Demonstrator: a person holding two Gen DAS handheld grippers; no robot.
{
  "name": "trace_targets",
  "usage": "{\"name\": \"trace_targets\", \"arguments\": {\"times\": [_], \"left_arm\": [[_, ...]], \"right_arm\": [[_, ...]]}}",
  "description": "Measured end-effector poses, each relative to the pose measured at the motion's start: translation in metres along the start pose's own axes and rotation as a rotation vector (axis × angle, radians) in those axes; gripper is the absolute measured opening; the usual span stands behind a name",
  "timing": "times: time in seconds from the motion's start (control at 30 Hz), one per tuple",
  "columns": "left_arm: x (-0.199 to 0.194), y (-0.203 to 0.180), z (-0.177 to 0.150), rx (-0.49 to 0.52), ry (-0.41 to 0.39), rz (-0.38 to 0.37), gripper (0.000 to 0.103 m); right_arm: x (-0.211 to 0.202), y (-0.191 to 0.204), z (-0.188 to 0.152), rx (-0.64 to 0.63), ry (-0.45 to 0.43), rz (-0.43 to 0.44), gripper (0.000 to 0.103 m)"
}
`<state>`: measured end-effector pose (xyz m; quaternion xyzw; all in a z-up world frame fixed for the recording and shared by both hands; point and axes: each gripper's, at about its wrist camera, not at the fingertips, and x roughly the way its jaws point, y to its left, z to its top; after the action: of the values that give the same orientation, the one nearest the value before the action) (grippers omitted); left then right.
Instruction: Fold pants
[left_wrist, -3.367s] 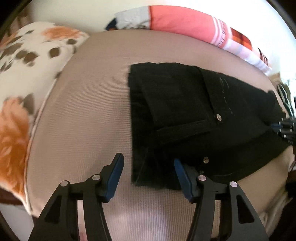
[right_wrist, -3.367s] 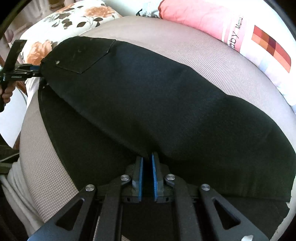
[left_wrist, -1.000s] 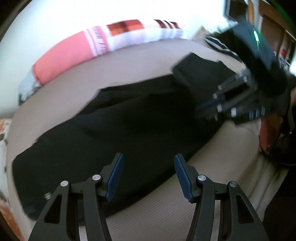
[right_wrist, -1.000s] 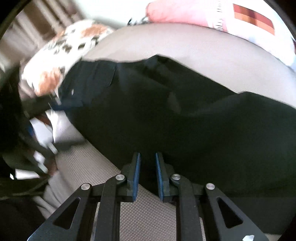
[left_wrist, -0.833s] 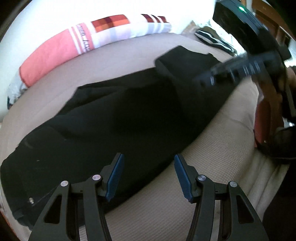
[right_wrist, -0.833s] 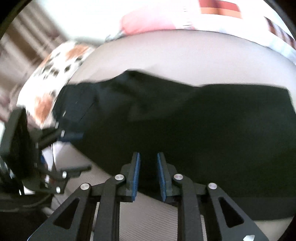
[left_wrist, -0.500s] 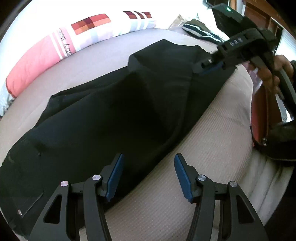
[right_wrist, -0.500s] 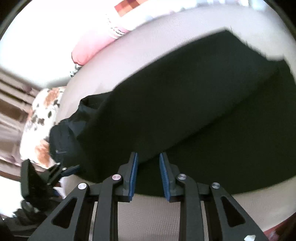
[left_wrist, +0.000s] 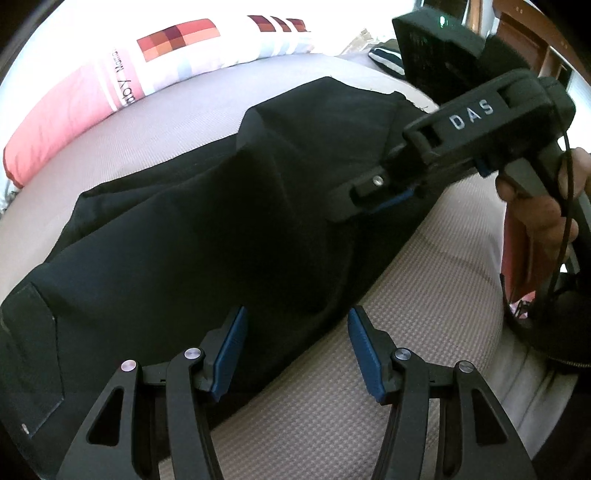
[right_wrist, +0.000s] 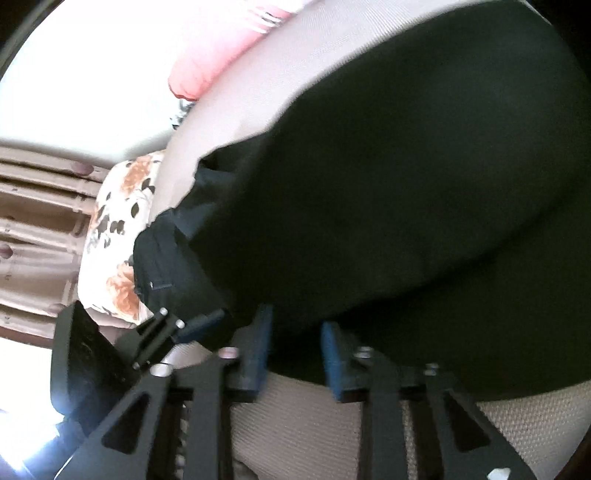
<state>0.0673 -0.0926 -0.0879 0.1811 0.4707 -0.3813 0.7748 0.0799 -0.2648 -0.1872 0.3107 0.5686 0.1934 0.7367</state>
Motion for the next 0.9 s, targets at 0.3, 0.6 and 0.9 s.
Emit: {"name": "trace_targets", "arguments": {"times": [0.3,0.6,0.9], "left_arm": [[0.009,-0.003,0.015,-0.041,-0.015,-0.003,0.009],[0.005,-0.002,0.013,-0.08,-0.02,-0.025,0.008],[0.012,0.002,0.013,-0.121,-0.001,-0.037,0.008]], "right_arm": [[-0.012,0.001,0.004,0.02,-0.056,0.024,0.019],[-0.043,-0.065,0.028,0.147,-0.207,-0.045,0.027],[-0.118,-0.158,0.072,0.324,-0.44,-0.128,0.024]]}}
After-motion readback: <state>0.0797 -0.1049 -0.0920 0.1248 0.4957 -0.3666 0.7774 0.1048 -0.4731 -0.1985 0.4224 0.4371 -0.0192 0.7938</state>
